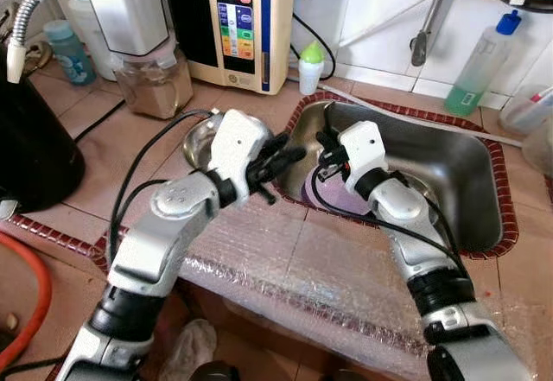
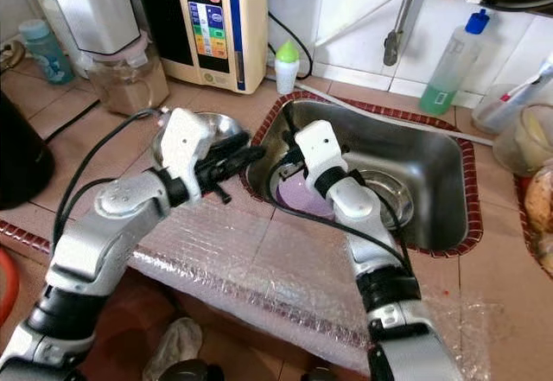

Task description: Kitchen organization

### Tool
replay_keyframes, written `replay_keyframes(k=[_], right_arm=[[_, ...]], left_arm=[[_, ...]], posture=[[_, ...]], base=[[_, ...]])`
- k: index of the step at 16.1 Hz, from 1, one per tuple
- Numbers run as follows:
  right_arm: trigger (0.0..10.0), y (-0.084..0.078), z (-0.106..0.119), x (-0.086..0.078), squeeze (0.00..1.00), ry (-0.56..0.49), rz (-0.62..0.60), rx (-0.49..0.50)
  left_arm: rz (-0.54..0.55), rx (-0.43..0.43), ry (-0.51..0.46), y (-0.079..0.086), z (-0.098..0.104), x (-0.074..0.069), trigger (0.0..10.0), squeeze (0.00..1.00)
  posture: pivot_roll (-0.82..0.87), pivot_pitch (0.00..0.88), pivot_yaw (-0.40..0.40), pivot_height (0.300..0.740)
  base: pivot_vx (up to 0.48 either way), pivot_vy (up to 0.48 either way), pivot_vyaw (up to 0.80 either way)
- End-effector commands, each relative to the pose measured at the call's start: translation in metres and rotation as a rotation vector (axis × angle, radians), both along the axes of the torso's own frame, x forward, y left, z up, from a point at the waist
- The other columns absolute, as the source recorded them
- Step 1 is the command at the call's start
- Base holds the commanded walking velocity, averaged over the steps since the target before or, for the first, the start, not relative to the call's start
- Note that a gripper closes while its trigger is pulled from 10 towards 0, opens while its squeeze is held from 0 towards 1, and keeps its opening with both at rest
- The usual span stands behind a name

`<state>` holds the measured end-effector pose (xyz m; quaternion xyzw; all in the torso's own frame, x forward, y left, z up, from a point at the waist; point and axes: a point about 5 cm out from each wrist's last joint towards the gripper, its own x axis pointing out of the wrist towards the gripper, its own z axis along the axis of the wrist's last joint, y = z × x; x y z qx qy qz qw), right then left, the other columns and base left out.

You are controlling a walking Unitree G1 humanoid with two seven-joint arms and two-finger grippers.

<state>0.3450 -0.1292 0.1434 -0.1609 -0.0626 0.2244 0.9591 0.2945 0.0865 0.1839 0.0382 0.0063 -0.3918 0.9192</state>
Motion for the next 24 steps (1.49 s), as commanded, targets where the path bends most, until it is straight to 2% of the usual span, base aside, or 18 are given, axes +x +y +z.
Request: replay_keyframes(k=[1,3,6,10,11,12,13,14,17,18,21,24], right_arm=[[0.0,-0.009,0.001,0.004,0.0,-0.006,-0.049,-0.011],[0.0,-0.029,-0.017,0.008,0.0,0.076,-0.159,-0.032],[0.0,-0.051,-0.043,0.005,0.0,0.223,-0.297,0.068],[0.0,-0.064,-0.073,-0.002,0.0,0.4,-0.402,0.163],[3.7,-0.065,-0.078,-0.004,0.0,0.431,-0.417,0.175],[8.5,-0.067,-0.086,-0.007,0.0,0.491,-0.442,0.21],[10.0,-0.067,-0.09,-0.009,0.6,0.518,-0.452,0.23],[10.0,-0.068,-0.093,-0.01,1.0,0.534,-0.463,0.232],[10.0,-0.069,-0.094,-0.011,1.0,0.542,-0.468,0.245],[10.0,-0.07,-0.092,-0.009,1.0,0.53,-0.474,0.273],[10.0,-0.071,-0.068,0.001,1.0,0.391,-0.46,0.371],[10.0,-0.068,-0.059,0.005,1.0,0.347,-0.436,0.384]], left_arm=[[0.063,0.015,-0.004,0.013,0.0,0.0,10.0,1.0],[0.151,0.034,0.042,0.031,-0.014,-0.005,10.0,1.0],[0.162,0.056,0.07,0.036,-0.024,-0.014,10.0,1.0],[0.132,0.105,0.091,0.037,-0.032,-0.019,10.0,1.0],[0.123,0.116,0.091,0.036,-0.033,-0.02,10.0,1.0],[0.111,0.133,0.09,0.035,-0.034,-0.021,10.0,1.0],[0.115,0.136,0.089,0.036,-0.035,-0.02,10.0,1.0],[0.118,0.14,0.088,0.036,-0.035,-0.02,10.0,1.0],[0.15,0.148,0.072,0.038,-0.036,-0.017,10.0,1.0],[0.206,0.15,0.045,0.042,-0.036,-0.013,10.0,1.0],[0.301,0.141,0.022,0.05,-0.037,-0.009,10.0,1.0],[0.324,0.139,0.018,0.05,-0.04,-0.01,10.0,1.0]], posture=[[0.02,0.0,0.028,0.74],[0.04,0.0,0.024,0.74],[0.05,0.0,0.019,0.74],[0.05,0.0,0.014,0.74],[0.05,0.0,0.014,0.74],[0.05,0.0,0.015,0.74],[0.05,0.0,0.015,0.74],[0.05,0.0,0.015,0.74],[0.04,0.0,0.016,0.74],[0.04,0.0,0.016,0.74],[0.04,0.0,0.009,0.74],[0.04,0.0,0.006,0.74]], base=[[0.0,0.0,0.0],[0.0,0.0,0.0],[0.0,0.0,0.0],[0.0,0.0,0.0],[0.0,0.0,0.0],[0.0,0.0,0.0],[0.0,0.0,0.0],[0.0,0.0,0.0],[0.0,0.0,0.0],[0.0,0.0,0.0],[0.0,0.0,0.0],[0.0,0.0,0.0]])
